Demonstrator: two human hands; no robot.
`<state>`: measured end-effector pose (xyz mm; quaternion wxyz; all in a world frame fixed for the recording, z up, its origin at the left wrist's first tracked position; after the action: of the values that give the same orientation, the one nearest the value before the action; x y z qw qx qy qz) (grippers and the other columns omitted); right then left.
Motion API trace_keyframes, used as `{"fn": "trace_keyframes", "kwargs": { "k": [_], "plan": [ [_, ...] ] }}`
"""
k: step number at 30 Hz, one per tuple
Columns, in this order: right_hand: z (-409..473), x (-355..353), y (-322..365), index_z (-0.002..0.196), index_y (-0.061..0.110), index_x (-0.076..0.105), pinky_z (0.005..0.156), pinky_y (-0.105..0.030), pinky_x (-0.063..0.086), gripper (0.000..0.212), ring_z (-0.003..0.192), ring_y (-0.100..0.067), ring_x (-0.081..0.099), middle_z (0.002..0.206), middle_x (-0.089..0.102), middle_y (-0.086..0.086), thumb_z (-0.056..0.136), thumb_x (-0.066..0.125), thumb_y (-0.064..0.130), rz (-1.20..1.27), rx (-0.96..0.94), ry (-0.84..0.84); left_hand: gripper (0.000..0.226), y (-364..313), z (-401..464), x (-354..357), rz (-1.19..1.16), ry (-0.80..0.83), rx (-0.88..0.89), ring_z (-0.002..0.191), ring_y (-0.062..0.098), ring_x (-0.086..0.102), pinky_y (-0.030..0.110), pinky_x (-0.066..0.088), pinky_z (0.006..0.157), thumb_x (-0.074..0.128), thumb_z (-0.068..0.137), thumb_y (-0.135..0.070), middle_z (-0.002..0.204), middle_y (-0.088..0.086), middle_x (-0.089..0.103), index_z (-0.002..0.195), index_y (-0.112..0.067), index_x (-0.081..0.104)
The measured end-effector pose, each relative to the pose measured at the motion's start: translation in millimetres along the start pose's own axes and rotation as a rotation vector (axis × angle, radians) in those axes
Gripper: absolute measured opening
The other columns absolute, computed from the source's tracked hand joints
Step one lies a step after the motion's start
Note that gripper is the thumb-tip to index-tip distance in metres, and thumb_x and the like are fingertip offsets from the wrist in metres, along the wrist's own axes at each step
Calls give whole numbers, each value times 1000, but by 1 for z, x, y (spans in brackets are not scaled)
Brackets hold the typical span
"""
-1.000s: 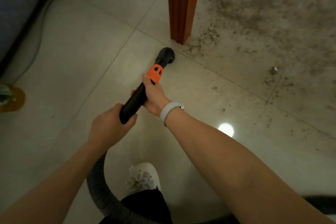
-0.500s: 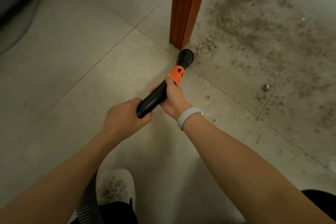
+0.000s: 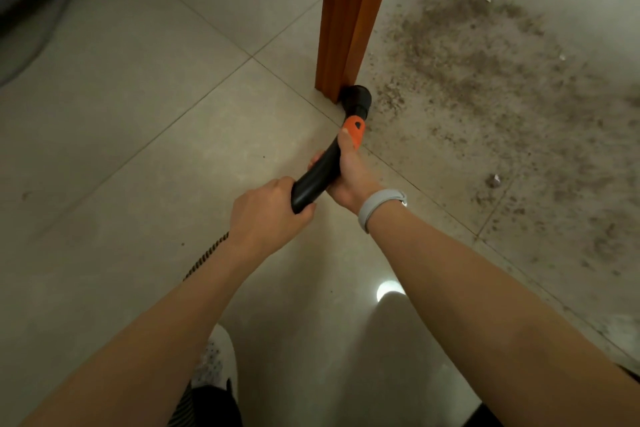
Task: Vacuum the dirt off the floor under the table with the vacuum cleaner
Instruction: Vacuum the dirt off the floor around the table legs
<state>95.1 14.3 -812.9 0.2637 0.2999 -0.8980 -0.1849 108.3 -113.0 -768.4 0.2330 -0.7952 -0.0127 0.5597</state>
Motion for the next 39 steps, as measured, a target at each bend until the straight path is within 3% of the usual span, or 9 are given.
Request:
{"fn": "trace_keyframes", "kwargs": {
  "k": [6, 8, 13, 19, 23, 27, 33, 39],
  "plan": [
    [-12, 30, -44, 91, 13, 41, 63, -37, 52, 21, 61, -21, 54, 78, 47, -9, 97, 50, 32, -73, 20, 29, 25, 47, -33, -16, -31, 14, -106, 64, 16, 56, 26, 37, 54, 57, 85, -47, 72, -7, 56, 94, -23, 56],
    [-13, 48, -53, 88, 13, 41, 63, -37, 52, 21, 62, -23, 54, 79, 47, -9, 98, 49, 30, -134, 26, 57, 26, 64, -39, -21, -73, -1, -168, 68, 19, 59, 28, 41, 58, 58, 85, -46, 74, -5, 60, 97, -24, 58],
    [-10, 84, -57, 101, 9, 41, 78, -41, 52, 22, 62, -25, 58, 78, 50, -9, 96, 52, 28, -272, 31, 110, 26, 86, -39, -30, -173, -42, -290, 66, 20, 56, 28, 37, 57, 59, 83, -44, 68, -7, 57, 97, -23, 58],
    [5, 73, -54, 104, 10, 46, 50, -30, 54, 23, 48, -21, 58, 75, 50, -10, 93, 55, 28, -258, 52, -17, 29, 90, -64, -35, -43, 9, -180, 62, 15, 54, 23, 36, 51, 57, 86, -48, 68, -9, 53, 97, -21, 57],
    [-12, 73, -73, 105, 9, 45, 49, -30, 51, 20, 55, -22, 57, 79, 49, -9, 95, 49, 26, -353, 89, -11, 40, 100, -84, -36, -29, 146, -190, 61, 14, 54, 25, 38, 52, 49, 87, -60, 67, -7, 54, 94, -20, 55],
    [-34, 75, -92, 103, 8, 45, 49, -32, 50, 18, 56, -23, 54, 78, 47, -9, 96, 47, 25, -425, 135, 22, 45, 99, -105, -32, -195, 330, -267, 73, 18, 64, 33, 52, 70, 47, 88, -60, 81, 1, 66, 99, -17, 56],
    [-59, 61, -108, 83, 10, 43, 50, -33, 50, 22, 55, -23, 52, 74, 44, -8, 98, 45, 26, -512, 179, 34, 41, 80, -134, -13, -344, 319, -340, 68, 16, 66, 33, 53, 69, 50, 89, -56, 76, 1, 68, 99, -16, 52],
    [-70, 23, -113, 77, 13, 43, 50, -33, 50, 24, 50, -23, 52, 71, 43, -8, 98, 44, 24, -540, 127, -21, 35, 62, -159, 16, -407, 378, -308, 65, 16, 65, 30, 50, 66, 50, 91, -52, 72, -2, 66, 96, -17, 50]
  ]
}}
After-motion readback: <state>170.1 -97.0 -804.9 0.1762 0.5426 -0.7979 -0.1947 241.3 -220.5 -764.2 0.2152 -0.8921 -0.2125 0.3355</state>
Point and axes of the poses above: each hand's wrist, its own z-axis towards the middle knuckle, its own x-axis out of the palm, y = z × x, the point moved 5 cm from there along z, towards the middle knuckle
